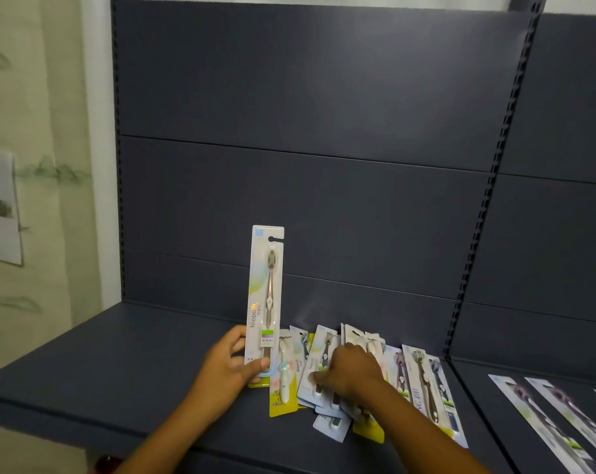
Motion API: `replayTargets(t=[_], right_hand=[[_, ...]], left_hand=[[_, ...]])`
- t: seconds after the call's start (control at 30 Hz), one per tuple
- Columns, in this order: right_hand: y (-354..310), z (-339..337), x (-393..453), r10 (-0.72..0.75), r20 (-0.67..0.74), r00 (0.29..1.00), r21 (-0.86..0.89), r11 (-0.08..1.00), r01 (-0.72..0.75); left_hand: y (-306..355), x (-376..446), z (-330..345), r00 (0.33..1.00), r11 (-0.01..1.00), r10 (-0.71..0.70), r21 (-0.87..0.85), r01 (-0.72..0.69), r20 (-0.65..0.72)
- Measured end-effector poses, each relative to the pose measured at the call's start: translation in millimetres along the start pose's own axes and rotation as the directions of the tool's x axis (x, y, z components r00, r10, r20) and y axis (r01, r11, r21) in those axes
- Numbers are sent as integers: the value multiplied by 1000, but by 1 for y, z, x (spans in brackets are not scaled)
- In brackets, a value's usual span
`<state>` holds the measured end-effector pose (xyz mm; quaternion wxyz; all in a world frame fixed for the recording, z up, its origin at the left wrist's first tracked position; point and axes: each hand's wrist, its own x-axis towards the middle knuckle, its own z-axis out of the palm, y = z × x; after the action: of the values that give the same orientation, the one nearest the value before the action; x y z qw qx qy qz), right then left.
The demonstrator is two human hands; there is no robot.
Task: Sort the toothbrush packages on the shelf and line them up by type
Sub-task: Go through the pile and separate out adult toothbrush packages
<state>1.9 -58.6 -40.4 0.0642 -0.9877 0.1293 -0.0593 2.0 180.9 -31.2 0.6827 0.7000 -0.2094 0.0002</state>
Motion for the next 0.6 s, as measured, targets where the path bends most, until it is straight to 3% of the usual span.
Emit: replayTargets(t=[0.17,0.33,0.53,0.6], right_hand=[[-16,-2,2,43,45,998,15,999,-44],[-24,-8,4,75,134,988,308,945,-114],[-22,-24,-3,107,39,993,700,706,-104],[-15,-31,-10,108,38,993,816,570,-93]], left_hand=[[2,-9,-6,1000,1000,2,15,-2,-13],[2,-14,-16,999,1000,-4,20,5,-42],[5,-15,-13,998,999,38,0,-38,-49],[5,-13,-8,997,998,55,-23,-57,-51]])
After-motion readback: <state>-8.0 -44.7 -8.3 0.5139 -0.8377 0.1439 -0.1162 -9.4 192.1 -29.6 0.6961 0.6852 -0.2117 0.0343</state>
